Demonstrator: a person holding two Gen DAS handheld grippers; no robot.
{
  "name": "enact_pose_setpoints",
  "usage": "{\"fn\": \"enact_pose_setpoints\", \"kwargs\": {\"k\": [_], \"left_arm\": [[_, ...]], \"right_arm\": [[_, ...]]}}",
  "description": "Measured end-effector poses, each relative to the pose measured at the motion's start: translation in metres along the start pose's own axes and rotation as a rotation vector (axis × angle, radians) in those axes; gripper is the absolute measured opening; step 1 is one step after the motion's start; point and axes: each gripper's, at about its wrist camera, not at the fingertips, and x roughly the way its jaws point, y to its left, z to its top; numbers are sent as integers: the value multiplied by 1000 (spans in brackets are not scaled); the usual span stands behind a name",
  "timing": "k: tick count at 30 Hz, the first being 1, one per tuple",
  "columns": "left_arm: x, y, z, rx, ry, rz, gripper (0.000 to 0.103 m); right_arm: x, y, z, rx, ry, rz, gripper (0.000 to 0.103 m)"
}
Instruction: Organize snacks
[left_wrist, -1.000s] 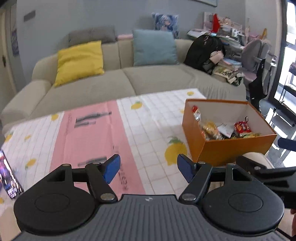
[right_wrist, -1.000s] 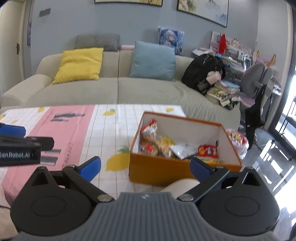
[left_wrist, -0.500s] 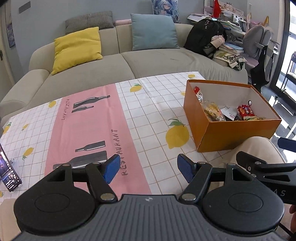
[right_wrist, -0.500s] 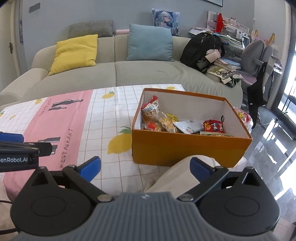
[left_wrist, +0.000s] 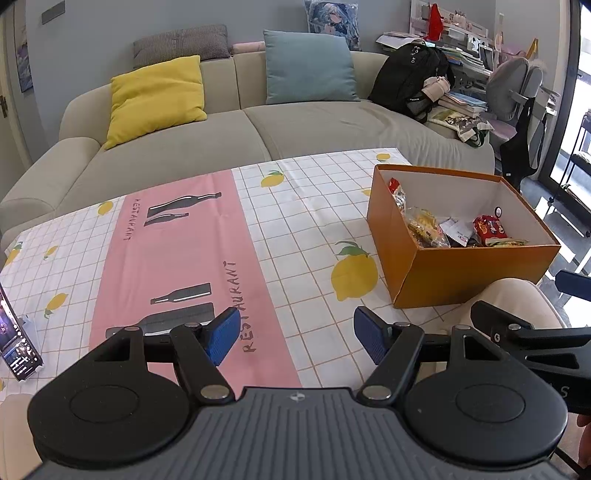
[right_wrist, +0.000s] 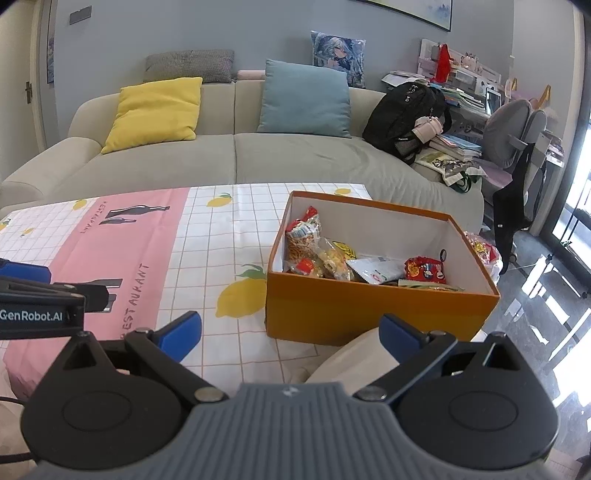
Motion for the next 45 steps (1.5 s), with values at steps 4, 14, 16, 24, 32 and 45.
{"fn": "enact_pose_setpoints", "kwargs": {"k": [4,14,16,24,32,45], "left_arm": [[0,1,0,-3,5,-1,82],[-3,-1,0,-8,2,-1,82],[-3,-1,0,-8,1,-1,82],[-6,-3,0,-13,-5,-7,82],[-8,-5,1,-15,-8,-13,82],[-10,-5,1,-18,-12,-15,82]], "right_arm": [[0,0,0,-4,2,-1,100],[-1,3,0,-12,3,-2,100],[0,3,1,-13,5,-1,100],[0,6,2,-27,2,0,100],[1,8,2,-35,2,-1,100],[1,9,0,-41,6,2,100]]}}
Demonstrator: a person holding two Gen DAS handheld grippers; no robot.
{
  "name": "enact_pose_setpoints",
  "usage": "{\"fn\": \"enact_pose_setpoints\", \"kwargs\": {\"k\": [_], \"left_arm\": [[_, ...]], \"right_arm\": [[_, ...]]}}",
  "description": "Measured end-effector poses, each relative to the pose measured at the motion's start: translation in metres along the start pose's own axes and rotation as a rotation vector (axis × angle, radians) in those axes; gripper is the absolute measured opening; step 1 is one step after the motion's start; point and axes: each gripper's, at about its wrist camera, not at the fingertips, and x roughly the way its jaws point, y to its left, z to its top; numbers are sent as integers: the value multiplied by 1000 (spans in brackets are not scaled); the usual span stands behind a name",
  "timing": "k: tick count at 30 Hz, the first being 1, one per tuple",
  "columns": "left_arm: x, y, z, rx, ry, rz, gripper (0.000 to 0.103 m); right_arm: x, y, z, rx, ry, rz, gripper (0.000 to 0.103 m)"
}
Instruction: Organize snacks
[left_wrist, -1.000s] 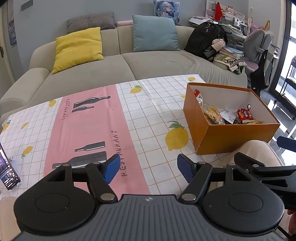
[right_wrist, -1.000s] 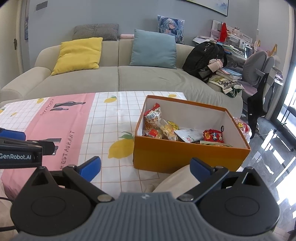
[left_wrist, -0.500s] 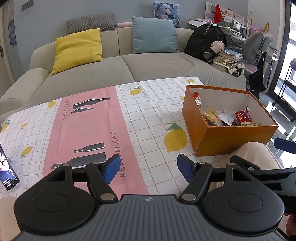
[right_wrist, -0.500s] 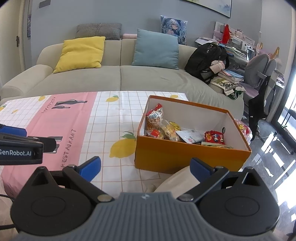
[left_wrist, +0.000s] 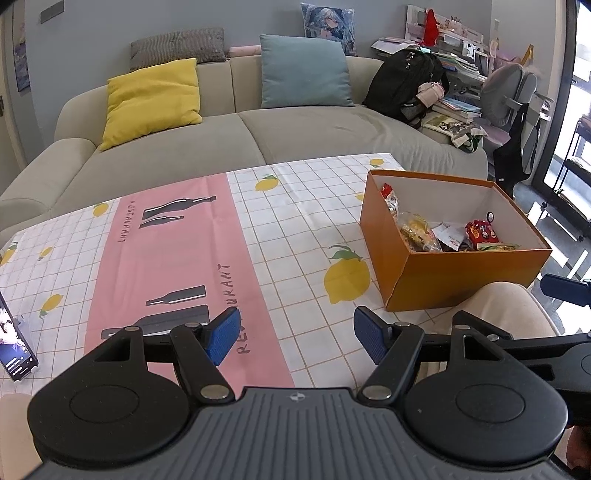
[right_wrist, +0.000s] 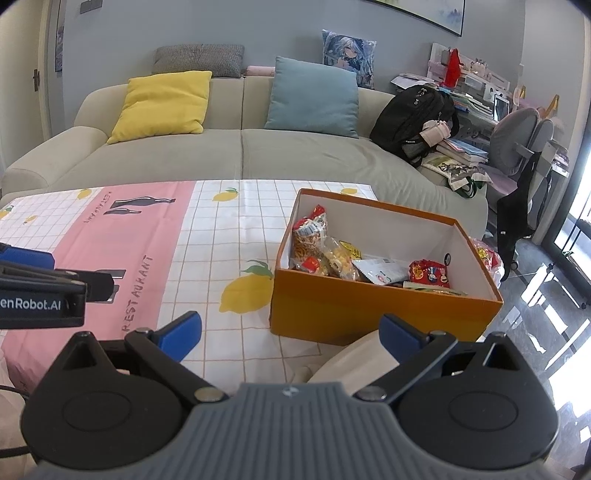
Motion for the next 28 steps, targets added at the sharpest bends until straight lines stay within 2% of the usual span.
{"fn": "enact_pose_setpoints", "kwargs": {"k": [28], "left_arm": [[-1,1,-1,-7,-4,-2,82]], "right_arm": [[2,-1,-2,-6,14,10,100]]}}
